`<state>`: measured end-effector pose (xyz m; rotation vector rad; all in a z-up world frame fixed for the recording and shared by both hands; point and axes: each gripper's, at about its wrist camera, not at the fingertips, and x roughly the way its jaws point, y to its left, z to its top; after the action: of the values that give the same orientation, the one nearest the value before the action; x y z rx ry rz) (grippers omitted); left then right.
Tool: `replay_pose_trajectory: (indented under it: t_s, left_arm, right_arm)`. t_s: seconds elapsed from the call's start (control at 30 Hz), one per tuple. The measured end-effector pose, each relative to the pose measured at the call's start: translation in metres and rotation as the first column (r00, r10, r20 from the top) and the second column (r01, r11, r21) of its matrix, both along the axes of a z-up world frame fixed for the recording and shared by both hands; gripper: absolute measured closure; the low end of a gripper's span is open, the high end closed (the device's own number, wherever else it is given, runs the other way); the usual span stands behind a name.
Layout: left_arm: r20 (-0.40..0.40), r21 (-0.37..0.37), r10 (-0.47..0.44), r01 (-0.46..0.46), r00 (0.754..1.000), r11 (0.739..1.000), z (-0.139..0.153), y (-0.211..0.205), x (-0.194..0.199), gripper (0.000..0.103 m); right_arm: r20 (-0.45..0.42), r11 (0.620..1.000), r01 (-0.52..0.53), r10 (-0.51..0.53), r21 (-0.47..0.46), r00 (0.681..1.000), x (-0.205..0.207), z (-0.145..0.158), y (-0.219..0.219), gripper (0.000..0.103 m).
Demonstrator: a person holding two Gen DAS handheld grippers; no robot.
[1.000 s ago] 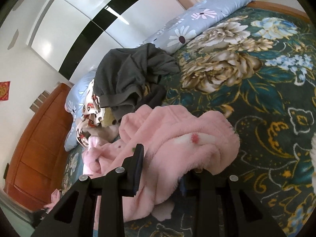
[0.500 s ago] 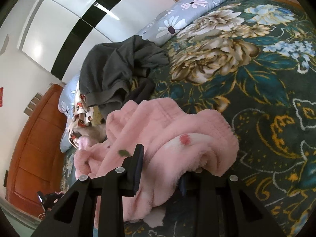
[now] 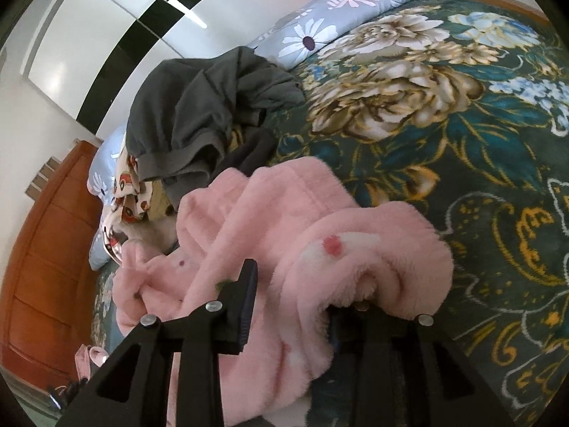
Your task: Fold clothes
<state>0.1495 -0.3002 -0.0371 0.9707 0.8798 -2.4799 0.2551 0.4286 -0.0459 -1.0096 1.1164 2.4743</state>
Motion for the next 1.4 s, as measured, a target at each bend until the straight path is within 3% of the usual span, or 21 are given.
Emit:
replay_pose_trajectory:
  t_s: [0.07,0.23,0.37,0.4,0.47,0.5,0.6,0.77,0.83,0.9,1.0,1.07,1.1,1.13,1.17,1.3,1.37,1.4]
  left_arm:
    - [0.026,0.077,0.029,-0.03,0.999,0.997,-0.022,-0.016,0.008,0.04]
    - [-0.032,0.249,0.041,-0.031,0.999,0.968,-0.045,-0.03,0.009,0.04]
    - [-0.056,0.328,-0.017,0.034,0.998,0.944,-0.046,-0.032,-0.01,0.045]
    - [-0.036,0.31,-0.019,0.029,0.999,0.95,-0.047,-0.032,-0.015,0.064]
    - [-0.002,0.271,-0.02,0.02,1.0,0.962,-0.047,-0.033,-0.025,0.09]
    - [-0.015,0.253,-0.022,0.025,1.0,0.967,-0.045,-0.032,-0.027,0.091]
    - [-0.117,0.165,-0.036,0.055,0.992,0.985,-0.023,-0.031,-0.026,0.093]
    - [-0.352,-0.04,-0.001,-0.013,0.936,0.999,0.04,-0.046,0.003,0.093]
    - [-0.341,-0.069,0.063,-0.092,0.938,0.993,0.037,-0.065,0.009,0.093]
    - [-0.261,-0.074,0.125,-0.149,0.957,0.986,0.016,-0.084,0.006,0.093]
    - [-0.13,-0.007,0.208,-0.211,0.969,0.977,-0.023,-0.114,0.007,0.093]
    - [-0.134,0.042,0.22,-0.217,0.966,0.975,-0.025,-0.123,0.016,0.093]
    - [-0.152,0.041,0.219,-0.215,0.964,0.976,-0.021,-0.122,0.02,0.093]
    - [-0.174,0.008,0.208,-0.21,0.963,0.978,-0.013,-0.118,0.023,0.093]
    - [-0.196,-0.034,0.193,-0.204,0.961,0.978,-0.003,-0.113,0.025,0.093]
    - [-0.234,-0.118,0.177,-0.209,0.956,0.971,0.014,-0.1,0.037,0.093]
    - [-0.199,-0.132,0.199,-0.227,0.96,0.965,0.01,-0.105,0.034,0.093]
    - [-0.182,-0.135,0.208,-0.233,0.961,0.963,0.006,-0.106,0.033,0.093]
  right_arm:
    - [0.007,1.0,-0.005,0.005,0.011,1.0,-0.003,0.001,-0.005,0.066]
    - [0.038,1.0,0.014,-0.014,0.015,0.999,0.0,0.002,-0.01,0.066]
    - [0.06,0.999,0.043,-0.044,0.009,0.997,0.004,0.005,-0.011,0.066]
    - [0.064,0.999,0.049,-0.049,0.005,0.997,0.004,0.006,-0.011,0.066]
    - [0.072,0.998,0.06,-0.06,0.002,0.996,0.004,0.008,-0.014,0.066]
    - [0.08,0.998,0.065,-0.066,0.008,0.995,0.003,0.01,-0.016,0.066]
    - [0.101,0.996,0.081,-0.084,0.034,0.991,0.002,0.016,-0.021,0.066]
    - [0.083,0.993,0.118,-0.121,0.03,0.989,0.01,0.028,-0.028,0.066]
    - [0.078,0.993,0.113,-0.114,0.018,0.99,0.013,0.031,-0.033,0.066]
    - [0.078,0.995,0.102,-0.103,0.01,0.992,0.013,0.032,-0.039,0.066]
    - [0.086,0.998,0.054,-0.056,0.021,0.995,0.014,0.035,-0.054,0.066]
    - [0.092,0.999,0.029,-0.033,0.046,0.995,0.016,0.04,-0.062,0.066]
    - [0.095,0.998,0.018,-0.024,0.062,0.995,0.017,0.042,-0.066,0.074]
    - [0.089,0.997,0.013,-0.019,0.07,0.996,0.02,0.046,-0.068,0.091]
    - [0.081,0.997,0.01,-0.017,0.078,0.997,0.024,0.05,-0.069,0.096]
    - [0.004,0.992,0.014,-0.015,0.128,1.0,0.048,0.078,-0.073,0.096]
    - [-0.019,0.987,0.005,-0.002,0.158,1.0,0.062,0.09,-0.075,0.097]
    - [0.013,0.987,-0.009,0.007,0.162,1.0,0.064,0.087,-0.076,0.097]
